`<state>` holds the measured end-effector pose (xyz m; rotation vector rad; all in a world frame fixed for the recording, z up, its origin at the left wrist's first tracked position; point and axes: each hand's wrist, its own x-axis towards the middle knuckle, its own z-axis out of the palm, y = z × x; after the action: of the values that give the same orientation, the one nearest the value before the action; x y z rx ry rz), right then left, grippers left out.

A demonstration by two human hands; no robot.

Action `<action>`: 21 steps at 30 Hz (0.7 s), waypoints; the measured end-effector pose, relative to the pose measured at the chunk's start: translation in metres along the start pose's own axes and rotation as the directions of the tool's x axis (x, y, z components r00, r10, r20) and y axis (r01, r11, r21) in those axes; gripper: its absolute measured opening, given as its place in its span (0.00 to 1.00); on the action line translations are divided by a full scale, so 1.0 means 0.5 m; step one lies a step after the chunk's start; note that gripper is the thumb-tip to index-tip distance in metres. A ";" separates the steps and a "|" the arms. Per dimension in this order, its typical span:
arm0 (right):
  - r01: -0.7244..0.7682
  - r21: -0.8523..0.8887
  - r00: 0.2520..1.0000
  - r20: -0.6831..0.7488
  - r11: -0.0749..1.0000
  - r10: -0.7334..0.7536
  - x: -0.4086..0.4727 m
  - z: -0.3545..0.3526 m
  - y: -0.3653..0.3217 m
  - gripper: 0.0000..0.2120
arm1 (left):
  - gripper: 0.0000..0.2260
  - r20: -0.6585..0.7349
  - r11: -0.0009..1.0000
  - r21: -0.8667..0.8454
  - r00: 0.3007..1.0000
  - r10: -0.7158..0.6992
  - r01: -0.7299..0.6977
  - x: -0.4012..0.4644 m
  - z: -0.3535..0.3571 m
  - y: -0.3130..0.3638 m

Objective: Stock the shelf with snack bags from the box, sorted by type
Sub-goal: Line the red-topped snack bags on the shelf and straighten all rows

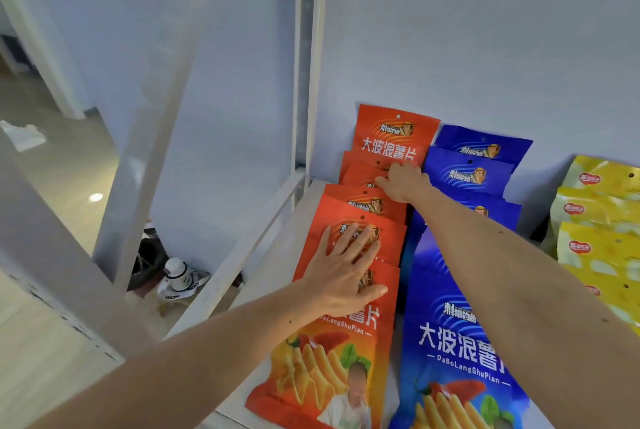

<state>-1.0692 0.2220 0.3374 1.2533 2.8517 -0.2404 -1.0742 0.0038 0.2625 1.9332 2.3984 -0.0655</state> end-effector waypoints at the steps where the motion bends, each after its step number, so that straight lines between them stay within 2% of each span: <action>1: -0.003 0.022 1.000 -0.022 1.000 0.003 0.004 -0.001 -0.001 0.26 | 0.38 -0.001 1.000 0.001 1.000 0.001 -0.001 0.001 0.001 0.000; 5: 0.058 0.114 0.996 -0.076 0.992 -0.049 0.014 -0.009 -0.004 0.15 | 0.38 0.001 1.000 -0.004 1.000 -0.005 0.005 0.006 -0.001 0.002; 10: 0.086 0.184 0.980 -0.191 0.979 -0.051 0.023 -0.031 -0.021 0.13 | 0.37 0.003 1.000 0.003 1.000 -0.013 0.013 0.026 -0.010 -0.001; 14: 0.154 0.208 0.972 -0.208 0.966 -0.110 0.016 -0.028 -0.021 0.16 | 0.35 -0.009 1.000 0.006 1.000 -0.013 0.014 0.037 -0.008 -0.006; 17: 0.218 0.117 0.970 -0.132 0.969 -0.202 0.007 -0.019 -0.020 0.14 | 0.35 -0.023 1.000 0.010 1.000 -0.015 0.015 0.036 -0.003 -0.006; 19: 0.187 -0.014 0.981 -0.042 0.982 -0.188 0.001 -0.019 -0.021 0.17 | 0.35 -0.028 1.000 0.012 1.000 -0.014 0.014 0.036 -0.002 -0.006; 21: 0.185 -0.057 0.982 -0.028 0.981 -0.187 -0.002 -0.021 -0.023 0.16 | 0.35 -0.033 1.000 0.016 0.999 -0.012 0.013 0.036 -0.002 -0.006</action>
<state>-1.0766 0.2151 0.3492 0.9914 2.9836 -0.1441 -1.0808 0.0210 0.2623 1.9410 2.4385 -0.0543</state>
